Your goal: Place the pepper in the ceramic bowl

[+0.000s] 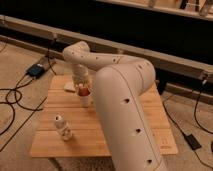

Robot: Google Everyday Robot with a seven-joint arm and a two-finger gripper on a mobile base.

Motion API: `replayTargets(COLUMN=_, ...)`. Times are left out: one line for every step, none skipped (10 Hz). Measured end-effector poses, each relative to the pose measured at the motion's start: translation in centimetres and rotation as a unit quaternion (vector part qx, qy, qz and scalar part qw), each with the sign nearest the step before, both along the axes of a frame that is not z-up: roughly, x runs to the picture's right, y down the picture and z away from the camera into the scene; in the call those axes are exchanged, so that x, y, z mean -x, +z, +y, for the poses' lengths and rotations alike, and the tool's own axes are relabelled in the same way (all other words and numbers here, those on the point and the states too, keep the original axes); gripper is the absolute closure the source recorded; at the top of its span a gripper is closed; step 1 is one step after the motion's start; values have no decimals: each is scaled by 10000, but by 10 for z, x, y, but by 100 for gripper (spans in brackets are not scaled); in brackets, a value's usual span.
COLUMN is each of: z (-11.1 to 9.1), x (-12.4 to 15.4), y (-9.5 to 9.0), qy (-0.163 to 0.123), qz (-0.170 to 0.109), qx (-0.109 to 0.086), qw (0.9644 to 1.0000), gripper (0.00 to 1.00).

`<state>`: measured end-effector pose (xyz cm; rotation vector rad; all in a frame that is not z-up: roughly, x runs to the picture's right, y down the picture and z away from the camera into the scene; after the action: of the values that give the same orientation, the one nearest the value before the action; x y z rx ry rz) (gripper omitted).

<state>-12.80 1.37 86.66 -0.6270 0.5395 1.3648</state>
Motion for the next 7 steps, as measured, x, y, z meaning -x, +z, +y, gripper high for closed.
replayTargets(z=0, x=0, y=2, qy=-4, qz=-7, qx=-13, qw=10000, gripper=32)
replayTargets(z=0, x=-1, y=5, qy=-17, qz=-3, qx=-25, qw=10000, gripper=38)
replayTargets(z=1, x=-2, y=8, qy=-19, qz=-3, qx=-32, qw=10000, gripper=53)
replayTargets(z=2, x=-2, y=10, qy=-16, qz=-4, qx=-30, qw=10000, gripper=61)
replayTargets(z=2, x=-3, y=11, qy=-5, qz=0, qx=-37, qw=10000, gripper=73)
replayTargets(z=3, x=-3, y=13, qy=0, qz=-6, qx=-39, qw=10000, gripper=84)
replayTargets(z=3, x=-3, y=14, qy=7, qz=-13, qx=-45, qw=10000, gripper=92)
